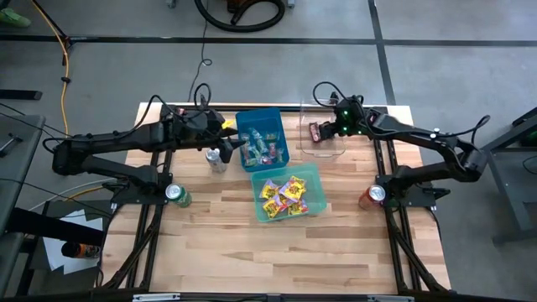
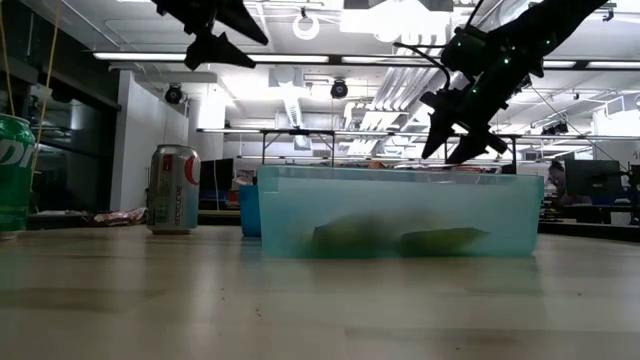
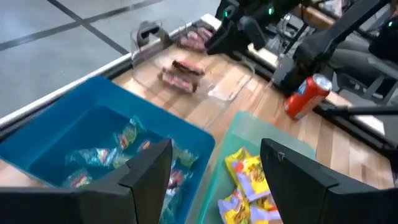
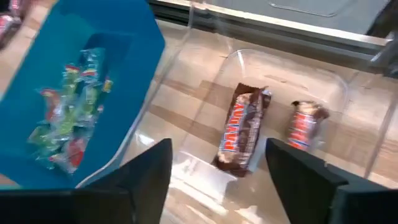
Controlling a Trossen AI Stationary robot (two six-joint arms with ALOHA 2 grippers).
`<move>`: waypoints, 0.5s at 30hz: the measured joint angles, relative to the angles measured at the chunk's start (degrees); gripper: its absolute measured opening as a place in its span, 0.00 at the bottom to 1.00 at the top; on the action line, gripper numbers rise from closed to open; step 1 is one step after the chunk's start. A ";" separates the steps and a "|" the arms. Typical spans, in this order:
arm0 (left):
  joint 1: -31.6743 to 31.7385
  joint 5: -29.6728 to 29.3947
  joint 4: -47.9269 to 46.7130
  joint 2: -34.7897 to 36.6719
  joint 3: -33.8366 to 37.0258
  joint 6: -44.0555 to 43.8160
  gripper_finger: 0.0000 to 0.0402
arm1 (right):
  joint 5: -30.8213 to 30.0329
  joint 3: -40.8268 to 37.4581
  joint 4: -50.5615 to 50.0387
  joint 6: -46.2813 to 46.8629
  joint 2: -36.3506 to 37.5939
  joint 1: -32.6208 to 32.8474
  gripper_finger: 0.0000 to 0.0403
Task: Sort candy
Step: Put the brown candy into the transparent bin
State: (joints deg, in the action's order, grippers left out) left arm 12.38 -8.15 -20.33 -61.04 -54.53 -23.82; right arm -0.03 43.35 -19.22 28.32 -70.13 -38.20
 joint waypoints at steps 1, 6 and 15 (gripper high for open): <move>0.42 -0.11 -0.22 -0.02 -0.77 -0.02 0.58 | 0.92 0.00 0.22 0.19 0.20 -0.02 0.65; 6.84 -8.34 -9.71 -1.42 -8.99 0.91 0.58 | 6.13 0.07 3.43 1.72 1.68 0.02 0.69; 32.63 -12.69 -39.70 -10.64 -13.32 -1.01 0.58 | 7.39 0.07 6.54 4.89 2.91 0.02 0.69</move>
State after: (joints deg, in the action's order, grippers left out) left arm 45.01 -20.84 -60.03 -71.67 -67.85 -24.83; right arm 7.36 43.42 -12.68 33.21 -67.22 -38.17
